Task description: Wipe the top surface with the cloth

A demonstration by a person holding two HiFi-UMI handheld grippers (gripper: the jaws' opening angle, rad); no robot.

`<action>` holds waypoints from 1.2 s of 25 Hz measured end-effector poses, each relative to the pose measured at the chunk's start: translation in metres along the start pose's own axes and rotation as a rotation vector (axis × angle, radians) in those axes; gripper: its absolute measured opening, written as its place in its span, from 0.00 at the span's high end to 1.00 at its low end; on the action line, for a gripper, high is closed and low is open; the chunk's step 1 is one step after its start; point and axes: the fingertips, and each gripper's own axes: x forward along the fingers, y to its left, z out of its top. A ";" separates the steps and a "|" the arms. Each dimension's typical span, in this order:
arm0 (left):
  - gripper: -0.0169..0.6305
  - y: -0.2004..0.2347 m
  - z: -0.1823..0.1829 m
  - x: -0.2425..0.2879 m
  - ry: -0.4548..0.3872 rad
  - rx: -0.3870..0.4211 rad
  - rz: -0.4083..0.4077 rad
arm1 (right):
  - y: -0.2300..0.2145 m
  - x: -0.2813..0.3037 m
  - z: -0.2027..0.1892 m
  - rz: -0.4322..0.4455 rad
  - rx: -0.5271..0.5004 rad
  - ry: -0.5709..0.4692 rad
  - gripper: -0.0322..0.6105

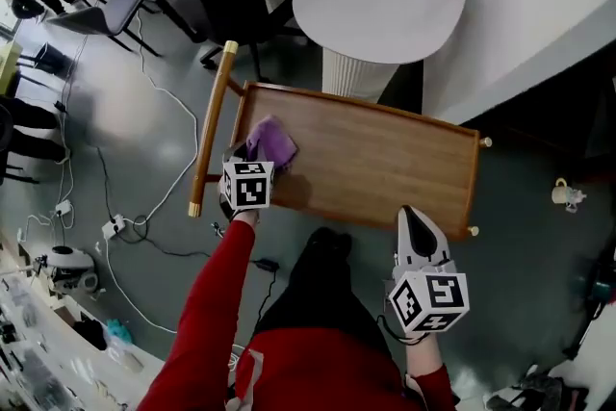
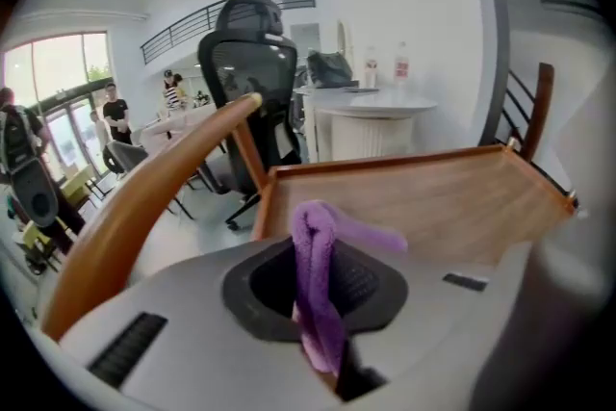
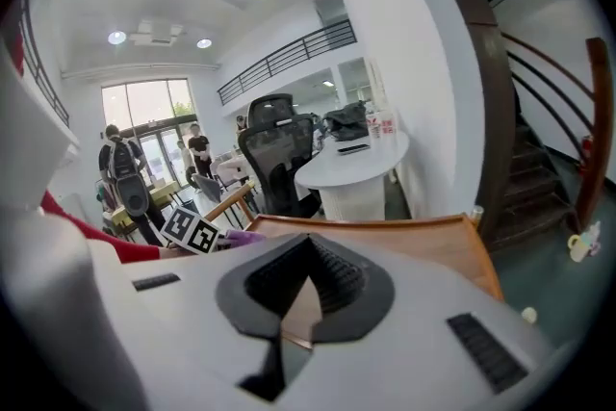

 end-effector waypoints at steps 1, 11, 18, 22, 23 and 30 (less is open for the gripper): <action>0.90 0.014 -0.006 -0.001 0.011 -0.015 0.026 | 0.007 0.004 -0.002 0.021 -0.009 0.009 0.95; 0.90 -0.031 0.029 -0.060 -0.170 0.039 -0.072 | -0.007 -0.012 -0.014 -0.106 0.049 -0.016 0.95; 0.90 -0.325 0.063 -0.131 -0.261 0.133 -0.802 | -0.083 -0.112 -0.050 -0.432 0.229 -0.121 0.95; 0.90 -0.434 0.028 -0.167 -0.220 0.161 -0.985 | -0.107 -0.179 -0.097 -0.556 0.298 -0.166 0.95; 0.90 -0.453 0.016 -0.172 -0.208 0.192 -1.016 | -0.108 -0.194 -0.110 -0.595 0.319 -0.183 0.95; 0.90 -0.466 -0.021 -0.157 -0.063 0.337 -0.970 | -0.096 -0.209 -0.097 -0.617 0.343 -0.149 0.95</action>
